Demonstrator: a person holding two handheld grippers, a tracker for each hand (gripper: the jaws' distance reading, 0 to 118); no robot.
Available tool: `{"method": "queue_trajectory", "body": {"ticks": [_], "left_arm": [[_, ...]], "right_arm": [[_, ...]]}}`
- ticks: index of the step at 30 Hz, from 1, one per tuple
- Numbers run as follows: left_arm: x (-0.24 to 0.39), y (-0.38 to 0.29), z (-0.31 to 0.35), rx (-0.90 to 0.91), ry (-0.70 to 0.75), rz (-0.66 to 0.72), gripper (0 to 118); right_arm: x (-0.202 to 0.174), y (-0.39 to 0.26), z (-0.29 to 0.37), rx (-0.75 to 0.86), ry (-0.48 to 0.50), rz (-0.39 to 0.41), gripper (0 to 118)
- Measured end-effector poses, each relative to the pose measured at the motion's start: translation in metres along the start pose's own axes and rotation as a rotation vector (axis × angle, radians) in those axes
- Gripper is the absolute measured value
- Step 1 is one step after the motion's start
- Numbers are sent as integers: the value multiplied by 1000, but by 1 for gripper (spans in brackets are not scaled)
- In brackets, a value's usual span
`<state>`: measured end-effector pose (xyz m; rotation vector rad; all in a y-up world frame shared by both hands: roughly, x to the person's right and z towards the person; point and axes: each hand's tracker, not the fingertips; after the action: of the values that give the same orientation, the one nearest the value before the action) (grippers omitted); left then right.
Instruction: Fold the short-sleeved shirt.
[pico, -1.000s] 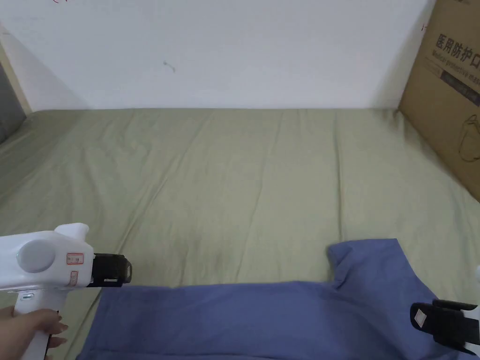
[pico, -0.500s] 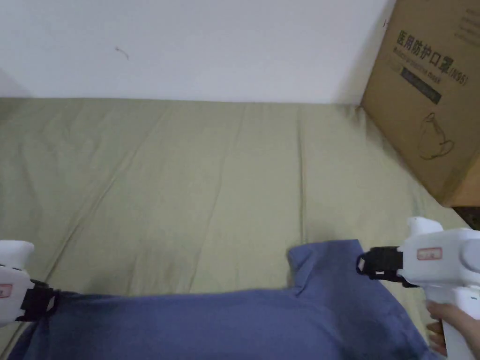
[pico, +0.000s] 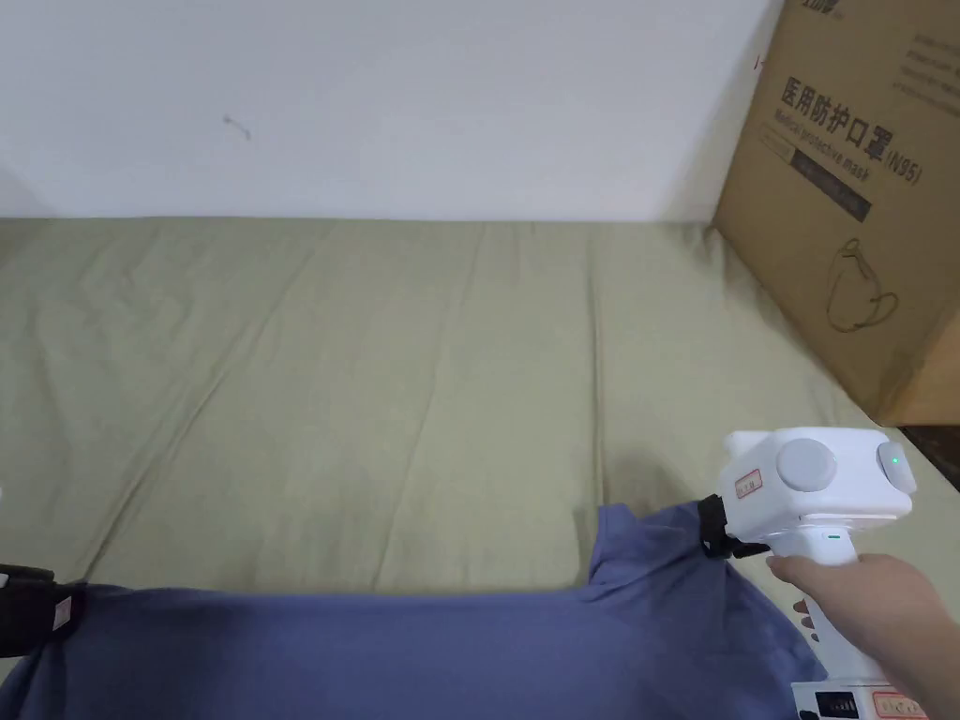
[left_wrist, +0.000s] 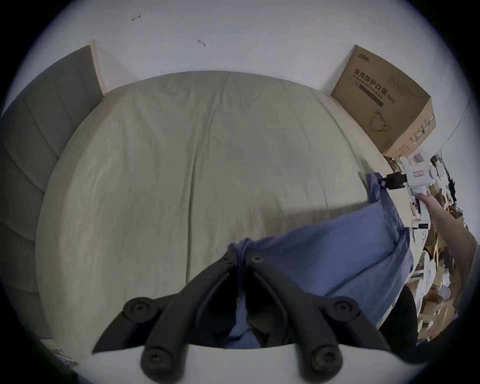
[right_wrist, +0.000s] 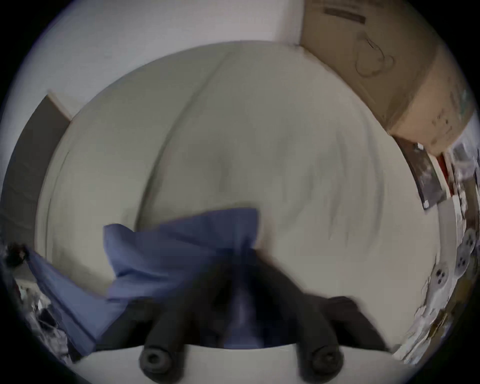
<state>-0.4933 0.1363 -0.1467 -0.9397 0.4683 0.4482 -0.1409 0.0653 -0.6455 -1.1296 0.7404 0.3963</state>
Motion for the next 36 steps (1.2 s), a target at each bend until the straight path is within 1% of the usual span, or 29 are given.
{"method": "queue_trajectory", "body": {"ticks": [1,2,3,7,9,12,15,18,20,23,25,26,27,28,29,30,31,32,33,34,36], "left_arm": [[2,0,1,8,1,4,3],[2,-1,3,18,3,8,3],[3,-2,7,30,2,9,3],[3,-10,24,54,-22,38,4],[3,-17,35,75,-27,45,3],[1,-33,53,111,-52,39,3],[1,-53,70,119,-76,44,4],[5,-82,82,112,-90,47,4],[7,-104,81,71,-96,54,4],[11,-139,74,-8,-79,24,4],[8,-161,66,-60,-86,71,4],[6,-169,64,-73,-89,96,4],[4,-178,61,-80,-102,121,4],[3,-184,59,-81,-108,137,6],[0,-188,58,-81,-111,147,18],[-1,-190,56,-81,-102,154,35],[-2,-193,56,-83,-71,162,51],[-3,-194,58,-79,-47,175,72],[-4,-195,60,-63,-32,195,88],[-5,-195,63,-48,-39,217,99],[-3,-192,74,9,-73,267,101]], "right_arm": [[-2,-5,12,53,-40,-2,0],[-2,-9,24,86,-28,-15,0],[0,-14,38,121,5,-30,0],[19,-39,101,224,94,-119,0],[29,-61,131,257,110,-130,0],[39,-102,173,264,129,-141,0],[48,-144,195,228,152,-156,0],[50,-186,203,194,158,-147,0],[48,-213,199,160,146,-145,0],[46,-247,182,91,140,-177,0],[45,-266,168,43,138,-205,0],[54,-270,157,21,132,-221,0],[55,-276,150,10,123,-236,0],[55,-280,146,2,121,-250,0],[55,-282,143,-4,120,-264,1],[56,-283,142,-8,116,-281,16],[56,-282,142,-11,111,-295,42],[54,-281,143,-11,86,-298,84],[51,-279,143,-12,50,-279,100],[46,-276,150,-10,10,-250,102],[36,-269,159,15,-24,-209,102]]}}
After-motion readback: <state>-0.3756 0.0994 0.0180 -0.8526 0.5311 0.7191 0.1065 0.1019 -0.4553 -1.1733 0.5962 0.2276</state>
